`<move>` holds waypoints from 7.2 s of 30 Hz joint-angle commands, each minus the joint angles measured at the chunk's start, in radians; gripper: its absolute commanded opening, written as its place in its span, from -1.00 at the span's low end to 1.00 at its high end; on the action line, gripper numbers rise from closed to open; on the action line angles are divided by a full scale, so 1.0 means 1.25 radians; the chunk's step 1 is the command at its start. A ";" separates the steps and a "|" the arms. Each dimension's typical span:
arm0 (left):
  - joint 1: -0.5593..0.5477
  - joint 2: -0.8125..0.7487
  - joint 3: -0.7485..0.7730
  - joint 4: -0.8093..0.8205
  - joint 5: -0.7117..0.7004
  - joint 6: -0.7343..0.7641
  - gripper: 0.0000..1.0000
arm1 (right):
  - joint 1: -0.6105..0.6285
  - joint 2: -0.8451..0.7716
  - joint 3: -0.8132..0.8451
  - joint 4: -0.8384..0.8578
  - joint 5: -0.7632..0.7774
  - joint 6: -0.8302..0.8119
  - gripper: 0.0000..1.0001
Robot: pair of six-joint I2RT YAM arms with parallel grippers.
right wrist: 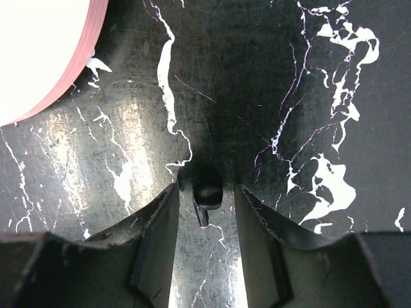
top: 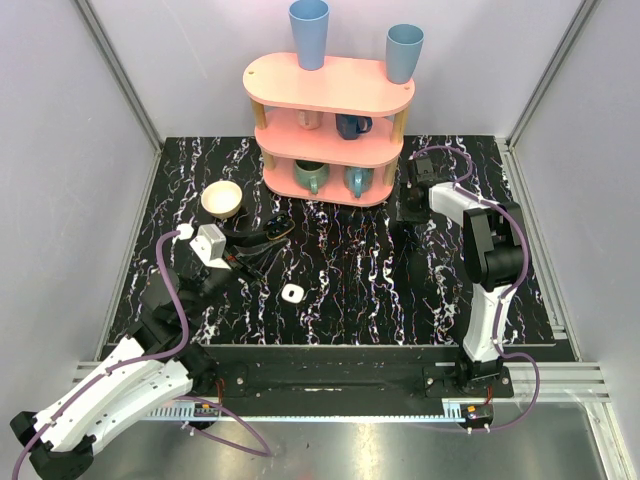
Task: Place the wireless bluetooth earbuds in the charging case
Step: Pick up the left earbud from the center of the board, then insert the left earbud into the left side groove of the charging case.
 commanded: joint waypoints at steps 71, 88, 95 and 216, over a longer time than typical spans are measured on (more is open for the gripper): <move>0.001 0.027 0.006 0.084 -0.004 -0.026 -1.00 | 0.179 -0.577 -0.231 0.242 0.107 0.070 -0.76; 0.001 0.080 0.018 0.139 0.023 -0.066 -1.00 | 0.501 -0.862 -0.256 0.502 0.216 0.022 -0.79; 0.001 0.085 0.006 0.169 0.029 -0.069 -1.00 | 0.617 -0.818 -0.247 0.589 0.216 0.006 -0.78; -0.004 0.035 -0.053 0.254 0.049 -0.030 -1.00 | 0.848 -0.632 -0.115 0.602 0.351 -0.232 0.13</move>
